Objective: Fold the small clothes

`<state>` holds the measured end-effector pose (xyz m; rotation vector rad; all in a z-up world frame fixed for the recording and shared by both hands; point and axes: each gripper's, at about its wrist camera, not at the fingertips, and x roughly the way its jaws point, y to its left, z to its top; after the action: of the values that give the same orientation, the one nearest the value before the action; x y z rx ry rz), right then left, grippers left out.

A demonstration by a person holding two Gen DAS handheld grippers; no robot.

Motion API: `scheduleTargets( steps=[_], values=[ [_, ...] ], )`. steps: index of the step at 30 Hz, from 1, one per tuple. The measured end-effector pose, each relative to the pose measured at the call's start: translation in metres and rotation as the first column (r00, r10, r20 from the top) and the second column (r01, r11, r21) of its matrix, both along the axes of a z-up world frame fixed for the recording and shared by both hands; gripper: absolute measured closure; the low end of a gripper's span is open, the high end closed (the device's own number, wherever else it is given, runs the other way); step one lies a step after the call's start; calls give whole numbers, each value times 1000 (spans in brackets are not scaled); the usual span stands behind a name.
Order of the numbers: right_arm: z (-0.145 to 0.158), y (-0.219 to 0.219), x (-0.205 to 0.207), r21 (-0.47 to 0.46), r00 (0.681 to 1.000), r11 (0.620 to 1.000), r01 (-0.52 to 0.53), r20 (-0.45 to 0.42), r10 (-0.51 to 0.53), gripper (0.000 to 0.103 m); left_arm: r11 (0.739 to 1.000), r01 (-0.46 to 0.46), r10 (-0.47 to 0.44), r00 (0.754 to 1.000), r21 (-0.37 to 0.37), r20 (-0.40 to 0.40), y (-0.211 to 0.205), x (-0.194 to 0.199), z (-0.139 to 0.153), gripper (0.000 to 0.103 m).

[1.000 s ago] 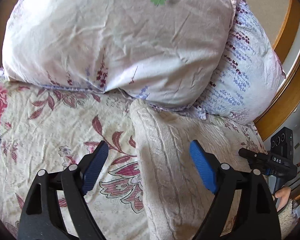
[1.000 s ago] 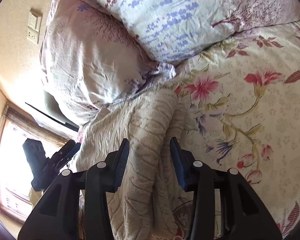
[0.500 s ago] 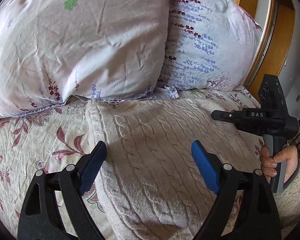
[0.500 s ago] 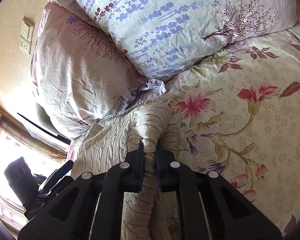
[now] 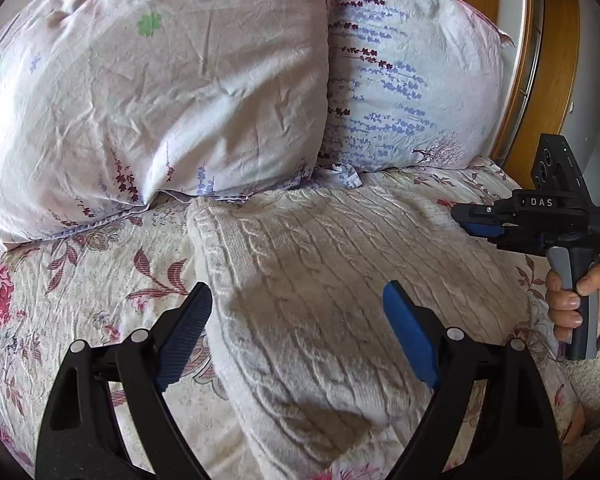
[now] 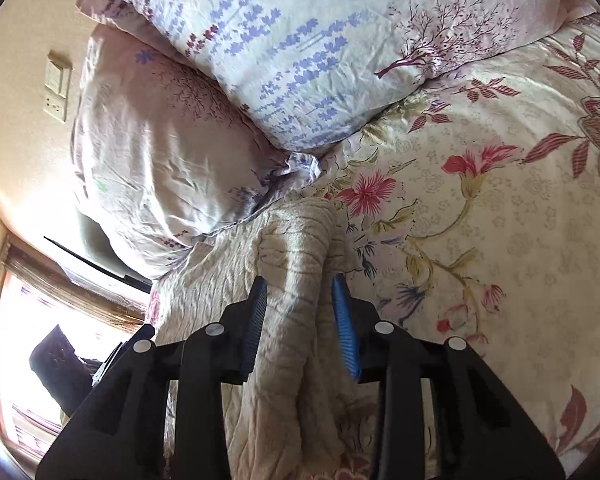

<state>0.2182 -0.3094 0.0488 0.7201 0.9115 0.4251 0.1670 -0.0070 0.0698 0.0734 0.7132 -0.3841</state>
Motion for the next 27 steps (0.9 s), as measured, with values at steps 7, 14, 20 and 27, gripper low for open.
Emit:
scheduleTargets(
  steps=[7,14,20,27],
  values=[
    [-2,5,-37,5,997,997,-71,9,71,68,995,-50,52,998,86,-21,20,-32,-18,16],
    [7,21,-42,-46,996,995,-84,36,86,68,989,-95,102,993,111,-52,25,-31,-32,15],
    [8,32,-40,-107,994,989,-100,41,105,85,985,-124,131,990,121,-57,24,-31,-36,12],
    [1,26,-37,-111,997,991,-71,21,74,90,985,-125,134,988,118,-74,28,-28,-41,11]
  ],
)
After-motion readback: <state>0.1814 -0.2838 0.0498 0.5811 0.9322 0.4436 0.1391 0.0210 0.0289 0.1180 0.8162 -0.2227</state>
